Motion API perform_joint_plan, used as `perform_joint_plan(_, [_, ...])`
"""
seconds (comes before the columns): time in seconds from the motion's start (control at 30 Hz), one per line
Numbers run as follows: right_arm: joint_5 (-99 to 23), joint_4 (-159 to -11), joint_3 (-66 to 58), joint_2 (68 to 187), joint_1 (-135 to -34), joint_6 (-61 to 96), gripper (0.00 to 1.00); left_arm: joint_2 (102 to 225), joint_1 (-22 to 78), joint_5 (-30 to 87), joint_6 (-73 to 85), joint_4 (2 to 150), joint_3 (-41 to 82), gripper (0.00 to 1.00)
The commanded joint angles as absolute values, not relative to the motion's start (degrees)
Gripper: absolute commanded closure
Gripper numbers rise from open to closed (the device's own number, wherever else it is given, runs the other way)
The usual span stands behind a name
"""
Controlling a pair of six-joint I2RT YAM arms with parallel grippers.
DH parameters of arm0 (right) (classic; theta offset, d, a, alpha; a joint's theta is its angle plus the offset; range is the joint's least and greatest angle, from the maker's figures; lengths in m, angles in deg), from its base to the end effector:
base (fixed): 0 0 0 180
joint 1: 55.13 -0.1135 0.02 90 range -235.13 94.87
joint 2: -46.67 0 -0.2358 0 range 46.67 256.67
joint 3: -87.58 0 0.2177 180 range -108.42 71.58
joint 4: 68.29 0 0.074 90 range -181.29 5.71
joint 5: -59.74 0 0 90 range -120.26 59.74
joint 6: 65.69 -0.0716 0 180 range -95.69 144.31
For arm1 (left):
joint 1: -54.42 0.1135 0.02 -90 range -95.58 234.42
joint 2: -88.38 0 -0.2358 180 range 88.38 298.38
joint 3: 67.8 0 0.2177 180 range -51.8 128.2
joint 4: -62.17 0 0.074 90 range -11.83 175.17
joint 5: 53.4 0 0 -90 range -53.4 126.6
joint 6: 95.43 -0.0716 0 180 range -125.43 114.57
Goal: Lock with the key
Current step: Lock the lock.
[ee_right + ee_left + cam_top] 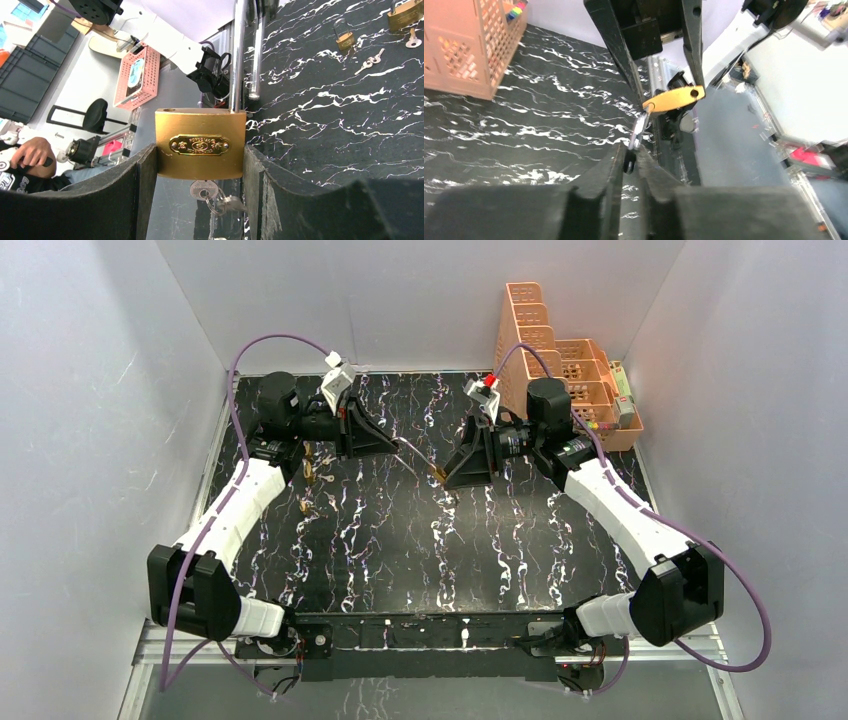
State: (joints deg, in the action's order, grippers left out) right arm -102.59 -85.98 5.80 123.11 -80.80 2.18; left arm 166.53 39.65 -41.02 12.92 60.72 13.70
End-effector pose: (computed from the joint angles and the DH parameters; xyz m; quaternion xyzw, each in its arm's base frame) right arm 0.2183 0.1806 0.3425 -0.3892 0.6172 0.6254 0.2765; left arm 0.2509 -0.1385 0.3645 0.4446 0.5416 -0.5701 0.4289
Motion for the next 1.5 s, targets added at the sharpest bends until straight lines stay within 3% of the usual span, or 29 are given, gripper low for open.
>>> perform_joint_plan(0.0, [-104.28,-81.22,5.42,120.85,-80.86,1.57,0.54,166.47,39.48,-43.87,12.69,58.79,13.87,1.0])
perform_joint_plan(0.2, [-103.22,-81.26,5.2,121.38,-80.85,1.55,0.53,166.53,39.48,-45.6,13.57,57.18,13.11,1.0])
perform_joint_plan(0.33, [-100.58,-87.02,2.61,122.63,-80.83,4.96,0.48,166.61,39.48,-46.41,19.2,50.65,12.12,1.0])
perform_joint_plan(0.63, [-82.18,-93.78,-1.02,121.28,-80.79,12.61,0.15,168.58,39.53,-39.68,29.9,43.2,13.25,1.0])
perform_joint_plan(0.7, [-79.58,-91.82,-0.87,120.61,-80.79,12.71,0.04,167.04,39.54,-38.15,30.57,39.28,12.25,1.0])
perform_joint_plan(0.77, [-77.18,-88.91,-0.42,119.37,-80.78,12.78,0.01,165.63,39.48,-36.97,30.09,37.83,11.93,1.0])
perform_joint_plan(0.97, [-70.05,-72.3,7.51,112.8,-80.76,12.18,0.01,163.2,39.52,-34.97,29.99,33.13,11.69,1.0])
perform_joint_plan(1.33, [-75.66,-10.54,36.24,110.23,-81.57,2.13,0.02,161.67,39.48,-41.12,39.43,13.1,10.52,1.0])
perform_joint_plan(1.47, [-73.76,-4.15,38.79,111.95,-86.88,7.17,0.01,161.5,39.52,-38.66,39.77,10.15,10.84,1.0])
